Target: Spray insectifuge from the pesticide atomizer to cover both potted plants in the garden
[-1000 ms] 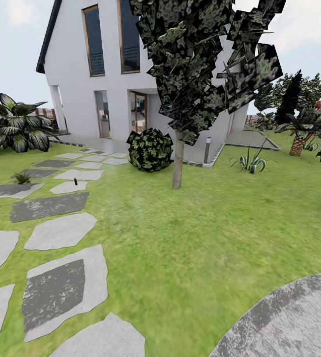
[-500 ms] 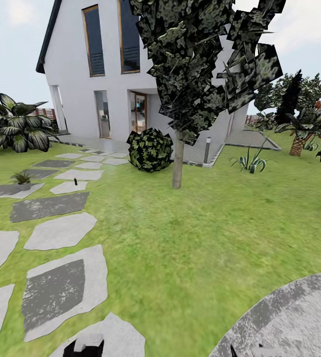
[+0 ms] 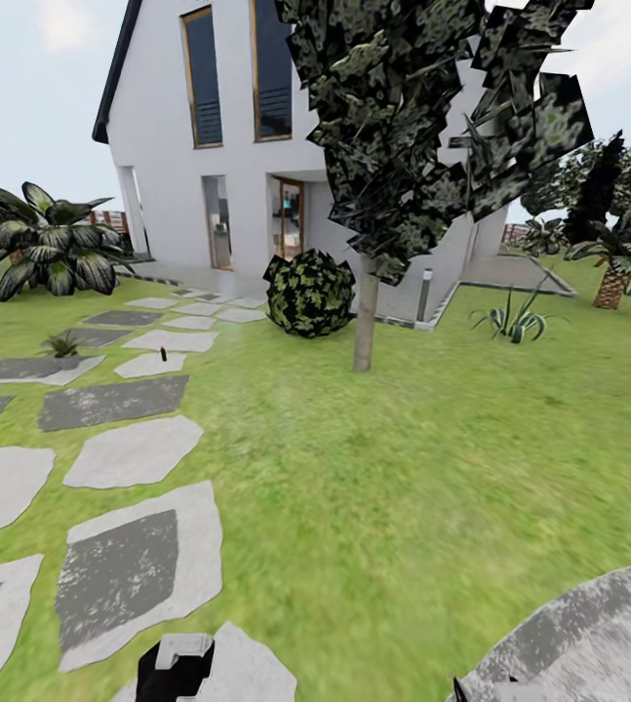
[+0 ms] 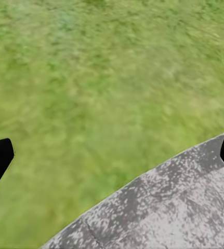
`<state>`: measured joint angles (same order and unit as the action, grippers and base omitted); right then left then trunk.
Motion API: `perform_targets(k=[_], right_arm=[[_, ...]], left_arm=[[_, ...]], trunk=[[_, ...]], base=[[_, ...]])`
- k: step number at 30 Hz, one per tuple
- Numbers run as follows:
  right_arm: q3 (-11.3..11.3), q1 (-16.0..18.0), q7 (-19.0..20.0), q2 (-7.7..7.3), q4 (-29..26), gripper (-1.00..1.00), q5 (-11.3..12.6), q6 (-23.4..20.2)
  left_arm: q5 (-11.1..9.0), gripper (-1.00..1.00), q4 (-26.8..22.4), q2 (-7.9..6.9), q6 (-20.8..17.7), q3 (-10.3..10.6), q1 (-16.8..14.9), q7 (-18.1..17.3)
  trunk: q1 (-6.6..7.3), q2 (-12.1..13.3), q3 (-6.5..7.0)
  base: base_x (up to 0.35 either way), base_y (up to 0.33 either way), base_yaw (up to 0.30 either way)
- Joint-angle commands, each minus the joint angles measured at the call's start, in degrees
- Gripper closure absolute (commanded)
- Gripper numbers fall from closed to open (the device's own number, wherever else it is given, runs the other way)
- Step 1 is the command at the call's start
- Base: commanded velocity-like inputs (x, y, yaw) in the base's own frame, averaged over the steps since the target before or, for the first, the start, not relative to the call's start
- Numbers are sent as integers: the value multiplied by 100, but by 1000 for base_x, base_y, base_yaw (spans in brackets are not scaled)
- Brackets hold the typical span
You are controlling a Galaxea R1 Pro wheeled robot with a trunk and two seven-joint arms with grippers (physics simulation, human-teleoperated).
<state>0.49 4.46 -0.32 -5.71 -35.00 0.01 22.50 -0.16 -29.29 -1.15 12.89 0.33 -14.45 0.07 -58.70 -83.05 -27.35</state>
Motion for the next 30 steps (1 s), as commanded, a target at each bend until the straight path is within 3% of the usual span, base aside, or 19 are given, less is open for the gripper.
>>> perform_targets(k=[1, 12, 30], right_arm=[[3, 2, -3, 0, 11, -100, -1, 12], [-5, 2, 2, 0, 46, -100, -1, 15], [-14, 2, -3, 25, 55, -100, -10, 16]], left_arm=[[-1, -100, 9, 9, 28, -9, -5, 2], [-6, -100, 3, 10, 38, -24, -13, 1], [-5, -100, 6, 3, 39, -17, -13, 5]], trunk=[[-3, -3, -12], [-3, -3, -80], [-3, -3, -125]], base=[[313, 129, 186], [292, 182, 181], [279, 217, 72]])
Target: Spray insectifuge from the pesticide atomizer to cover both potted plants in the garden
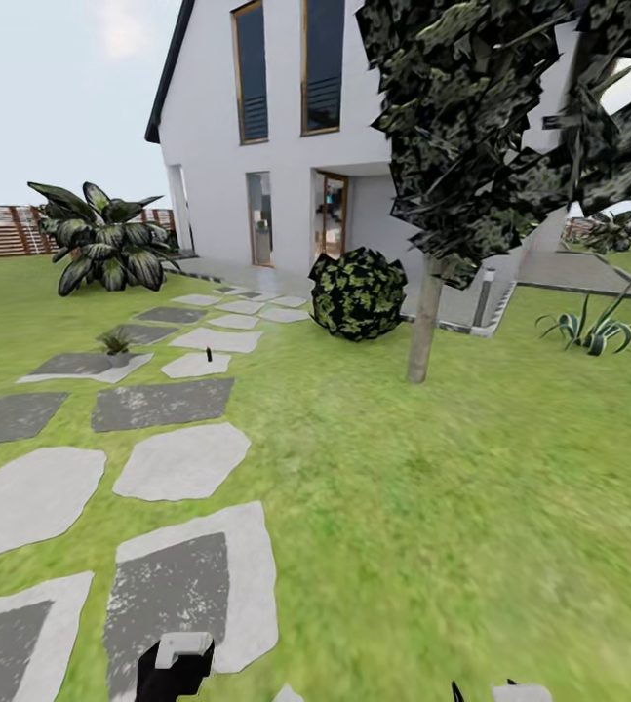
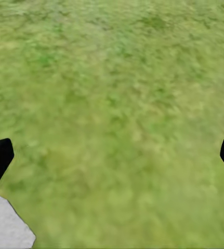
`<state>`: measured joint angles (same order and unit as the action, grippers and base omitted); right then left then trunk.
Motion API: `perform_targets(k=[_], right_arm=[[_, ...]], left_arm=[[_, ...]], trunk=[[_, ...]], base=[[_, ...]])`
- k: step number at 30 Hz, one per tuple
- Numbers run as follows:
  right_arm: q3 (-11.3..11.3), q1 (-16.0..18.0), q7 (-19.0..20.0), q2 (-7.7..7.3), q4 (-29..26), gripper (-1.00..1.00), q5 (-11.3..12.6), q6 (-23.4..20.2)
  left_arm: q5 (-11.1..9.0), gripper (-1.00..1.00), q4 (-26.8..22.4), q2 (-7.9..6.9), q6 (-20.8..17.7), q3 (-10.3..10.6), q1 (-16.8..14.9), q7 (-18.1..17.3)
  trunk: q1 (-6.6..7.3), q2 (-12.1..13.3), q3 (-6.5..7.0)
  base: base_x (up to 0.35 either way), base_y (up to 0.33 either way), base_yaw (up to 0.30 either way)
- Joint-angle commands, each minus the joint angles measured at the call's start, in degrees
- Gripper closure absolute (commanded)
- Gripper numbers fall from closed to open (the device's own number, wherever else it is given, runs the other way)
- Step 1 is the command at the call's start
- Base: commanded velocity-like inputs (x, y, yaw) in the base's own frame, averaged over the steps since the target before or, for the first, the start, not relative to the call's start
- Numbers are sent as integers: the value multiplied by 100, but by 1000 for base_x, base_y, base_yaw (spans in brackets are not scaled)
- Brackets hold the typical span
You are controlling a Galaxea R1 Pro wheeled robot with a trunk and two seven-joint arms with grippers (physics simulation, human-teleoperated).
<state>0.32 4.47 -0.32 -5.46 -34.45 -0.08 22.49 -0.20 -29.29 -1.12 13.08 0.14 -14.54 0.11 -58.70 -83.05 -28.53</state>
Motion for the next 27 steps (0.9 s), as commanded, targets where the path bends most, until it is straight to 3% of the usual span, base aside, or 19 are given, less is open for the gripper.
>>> perform_targets(k=[1, 27], right_arm=[[3, 2, -3, 0, -2, -100, -1, 15], [1, 2, 2, -1, -3, -100, -1, 16]], left_arm=[[-3, -100, 5, -1, 19, 2, -5, 1], [2, -100, 3, -2, 19, 1, -5, 0]], trunk=[[-3, -3, -12], [-3, -3, -176]], base=[[279, 217, 176], [279, 213, 182]])
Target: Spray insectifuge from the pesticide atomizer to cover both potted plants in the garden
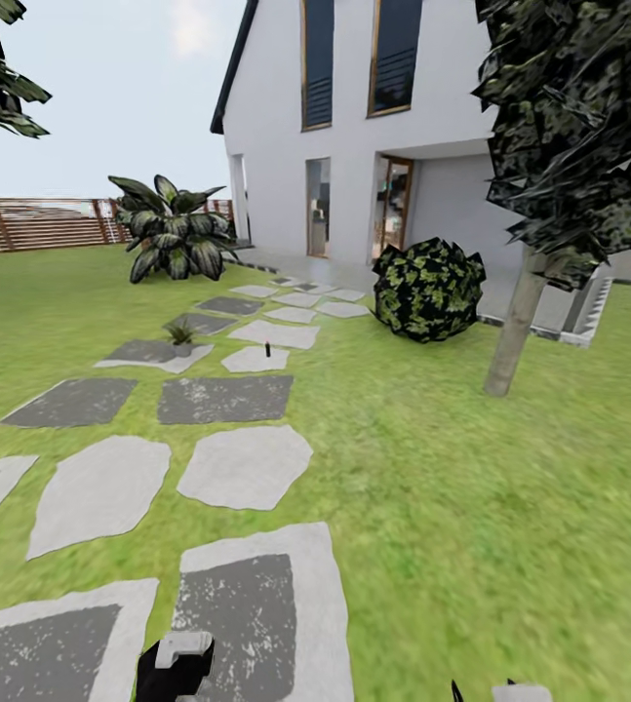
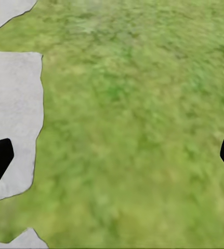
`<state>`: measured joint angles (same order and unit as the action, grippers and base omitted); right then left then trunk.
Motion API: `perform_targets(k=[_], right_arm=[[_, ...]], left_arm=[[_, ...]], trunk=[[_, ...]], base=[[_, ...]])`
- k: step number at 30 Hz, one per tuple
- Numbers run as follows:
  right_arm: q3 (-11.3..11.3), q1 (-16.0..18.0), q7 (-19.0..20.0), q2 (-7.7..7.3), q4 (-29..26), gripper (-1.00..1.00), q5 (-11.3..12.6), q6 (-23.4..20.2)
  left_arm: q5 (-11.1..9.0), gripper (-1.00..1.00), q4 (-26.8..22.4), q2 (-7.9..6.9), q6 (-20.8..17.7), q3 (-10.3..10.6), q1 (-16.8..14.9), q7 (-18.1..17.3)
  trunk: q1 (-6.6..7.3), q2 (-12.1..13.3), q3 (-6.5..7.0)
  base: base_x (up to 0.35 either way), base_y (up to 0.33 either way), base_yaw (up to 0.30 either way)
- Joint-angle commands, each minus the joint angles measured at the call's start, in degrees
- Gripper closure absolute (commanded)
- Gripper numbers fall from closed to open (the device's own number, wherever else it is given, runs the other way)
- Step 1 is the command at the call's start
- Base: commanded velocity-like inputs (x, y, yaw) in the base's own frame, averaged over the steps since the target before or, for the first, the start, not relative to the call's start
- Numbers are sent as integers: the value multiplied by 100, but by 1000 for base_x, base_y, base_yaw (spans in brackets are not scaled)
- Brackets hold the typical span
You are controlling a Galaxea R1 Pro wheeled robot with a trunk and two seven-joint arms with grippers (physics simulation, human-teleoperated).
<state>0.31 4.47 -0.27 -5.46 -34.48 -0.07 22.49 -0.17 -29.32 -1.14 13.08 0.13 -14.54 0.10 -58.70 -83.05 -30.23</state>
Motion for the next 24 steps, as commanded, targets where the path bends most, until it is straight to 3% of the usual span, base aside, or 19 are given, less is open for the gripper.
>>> perform_targets(k=[1, 7, 24], right_arm=[[3, 2, -1, 0, -2, -100, -1, 17], [4, 2, 1, 0, -6, -100, -1, 18], [4, 2, 1, -1, -6, -100, -1, 18]], left_arm=[[-1, -100, 6, 0, 19, 2, -5, 0], [-1, -100, 6, 0, 19, 2, -5, -1], [-1, -100, 6, 0, 19, 4, -3, -1]], trunk=[[-2, -3, -12], [-2, -3, -42], [-2, -3, -47]], base=[[291, 177, 182], [300, 152, 143], [316, 99, 7]])
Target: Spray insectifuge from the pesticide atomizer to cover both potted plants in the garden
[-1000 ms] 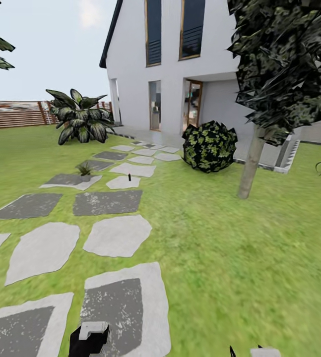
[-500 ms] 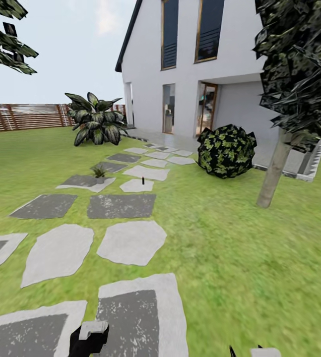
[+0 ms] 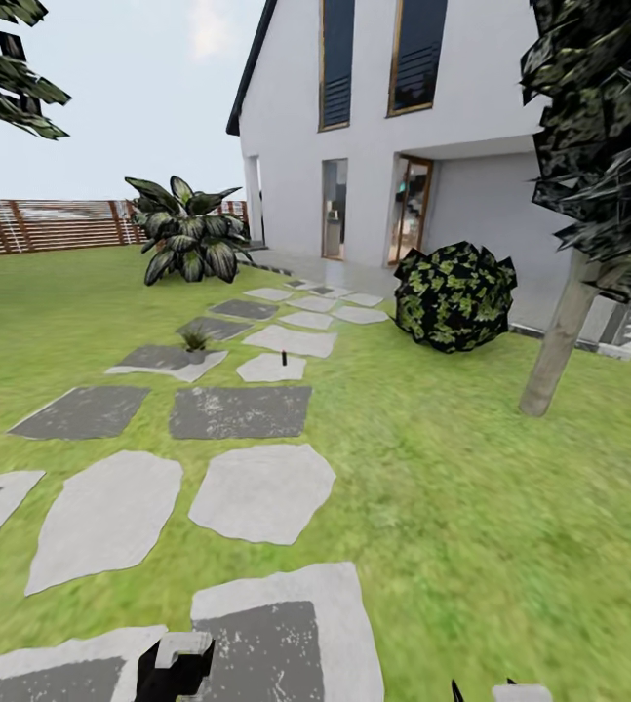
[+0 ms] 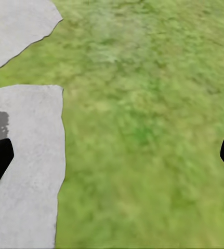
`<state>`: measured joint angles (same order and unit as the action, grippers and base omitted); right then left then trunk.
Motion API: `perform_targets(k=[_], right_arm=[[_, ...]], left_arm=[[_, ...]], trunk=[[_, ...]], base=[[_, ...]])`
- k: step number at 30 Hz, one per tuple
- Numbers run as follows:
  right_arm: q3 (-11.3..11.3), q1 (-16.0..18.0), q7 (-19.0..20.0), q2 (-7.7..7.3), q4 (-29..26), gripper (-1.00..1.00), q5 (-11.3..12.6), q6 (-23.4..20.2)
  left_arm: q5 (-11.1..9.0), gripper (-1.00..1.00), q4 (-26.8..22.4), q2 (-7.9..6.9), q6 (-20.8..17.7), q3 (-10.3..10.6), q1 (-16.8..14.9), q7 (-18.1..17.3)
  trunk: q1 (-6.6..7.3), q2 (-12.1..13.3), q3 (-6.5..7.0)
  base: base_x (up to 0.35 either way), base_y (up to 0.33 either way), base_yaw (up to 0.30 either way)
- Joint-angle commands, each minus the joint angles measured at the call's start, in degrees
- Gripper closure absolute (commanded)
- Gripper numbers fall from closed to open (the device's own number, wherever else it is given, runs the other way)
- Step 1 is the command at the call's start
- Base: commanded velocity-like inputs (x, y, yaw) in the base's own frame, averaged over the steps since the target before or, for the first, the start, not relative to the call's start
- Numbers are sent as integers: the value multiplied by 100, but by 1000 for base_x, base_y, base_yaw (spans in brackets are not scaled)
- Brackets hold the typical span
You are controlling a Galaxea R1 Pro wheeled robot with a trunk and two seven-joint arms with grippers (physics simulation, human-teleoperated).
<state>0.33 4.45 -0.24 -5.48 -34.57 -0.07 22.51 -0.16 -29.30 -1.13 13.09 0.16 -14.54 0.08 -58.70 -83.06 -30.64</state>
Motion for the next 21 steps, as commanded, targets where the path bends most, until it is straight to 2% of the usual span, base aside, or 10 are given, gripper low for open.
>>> perform_targets(k=[1, 9, 19, 21], right_arm=[[3, 3, -2, 1, 3, -100, -1, 17], [3, 3, -2, 1, 3, -100, -1, 17], [4, 3, -2, 1, 3, -100, -1, 17], [3, 3, -2, 2, 3, -100, -1, 17]], left_arm=[[-2, -100, 4, -1, 18, 2, -4, 1], [-2, -100, 3, -1, 35, -1, -3, 1], [10, -100, -34, 7, 61, 17, 4, -1], [9, -100, -22, 8, 48, 21, 4, 0]], trunk=[[-3, -2, -5], [-3, -2, -5], [-3, -2, -5], [-47, -83, -41]], base=[[335, 15, 0], [296, 5, 0], [39, 0, 0], [3, 0, 0]])
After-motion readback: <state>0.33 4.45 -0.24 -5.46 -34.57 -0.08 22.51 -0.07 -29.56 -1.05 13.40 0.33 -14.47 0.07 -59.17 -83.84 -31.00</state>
